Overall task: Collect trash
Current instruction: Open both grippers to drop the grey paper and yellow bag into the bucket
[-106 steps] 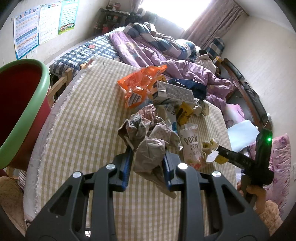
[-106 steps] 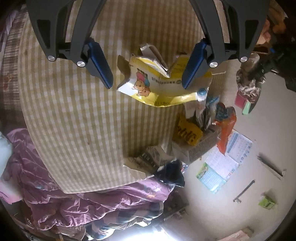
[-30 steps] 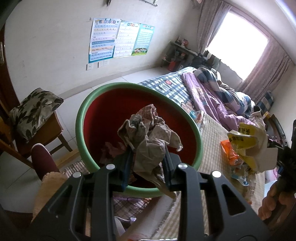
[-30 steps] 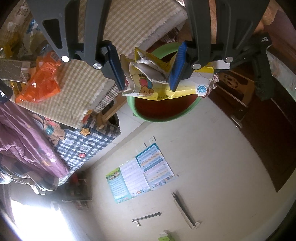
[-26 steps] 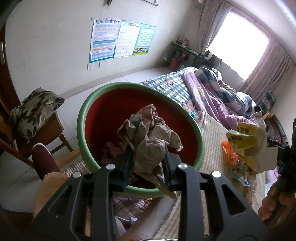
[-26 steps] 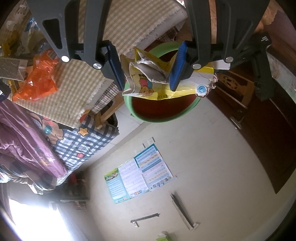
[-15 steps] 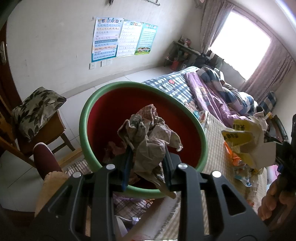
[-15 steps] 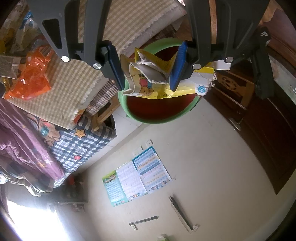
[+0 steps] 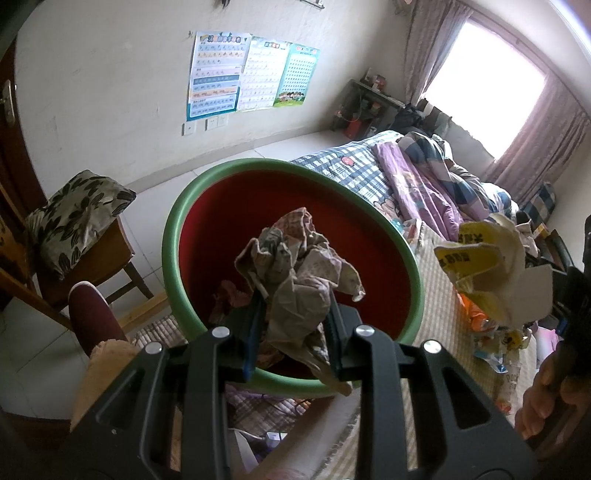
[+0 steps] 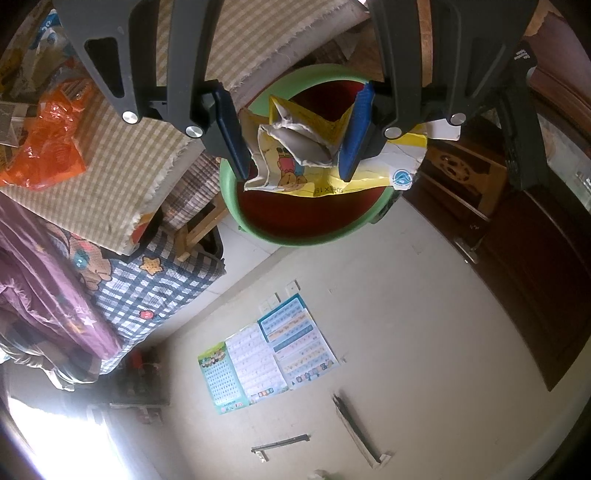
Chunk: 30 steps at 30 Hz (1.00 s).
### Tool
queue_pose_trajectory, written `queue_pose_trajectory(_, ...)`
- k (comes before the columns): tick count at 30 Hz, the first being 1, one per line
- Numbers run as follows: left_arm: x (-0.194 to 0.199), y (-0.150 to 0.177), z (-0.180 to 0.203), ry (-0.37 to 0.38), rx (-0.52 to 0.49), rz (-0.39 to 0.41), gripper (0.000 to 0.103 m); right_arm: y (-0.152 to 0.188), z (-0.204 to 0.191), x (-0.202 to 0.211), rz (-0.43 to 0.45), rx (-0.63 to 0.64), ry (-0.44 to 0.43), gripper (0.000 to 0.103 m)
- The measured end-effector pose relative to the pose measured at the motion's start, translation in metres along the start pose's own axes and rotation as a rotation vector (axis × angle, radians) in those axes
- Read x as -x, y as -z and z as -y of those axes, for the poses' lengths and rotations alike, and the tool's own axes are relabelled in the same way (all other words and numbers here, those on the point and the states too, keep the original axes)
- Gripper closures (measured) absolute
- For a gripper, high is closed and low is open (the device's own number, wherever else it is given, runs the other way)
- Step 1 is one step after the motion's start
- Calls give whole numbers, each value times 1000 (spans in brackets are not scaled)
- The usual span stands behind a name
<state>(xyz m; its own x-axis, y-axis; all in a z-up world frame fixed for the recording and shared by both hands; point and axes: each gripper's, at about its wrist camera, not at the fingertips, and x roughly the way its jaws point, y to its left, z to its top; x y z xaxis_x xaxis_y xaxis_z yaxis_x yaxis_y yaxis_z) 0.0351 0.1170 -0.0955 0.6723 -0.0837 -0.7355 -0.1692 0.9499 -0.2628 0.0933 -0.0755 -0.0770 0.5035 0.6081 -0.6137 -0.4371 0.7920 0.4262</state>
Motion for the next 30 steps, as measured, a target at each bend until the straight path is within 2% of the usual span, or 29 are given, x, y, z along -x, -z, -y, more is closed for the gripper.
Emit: queue_pose_trajectory(30,-4,3,-4,-8,3,-3,75,-3,-8,-12,-2,14,-7,54)
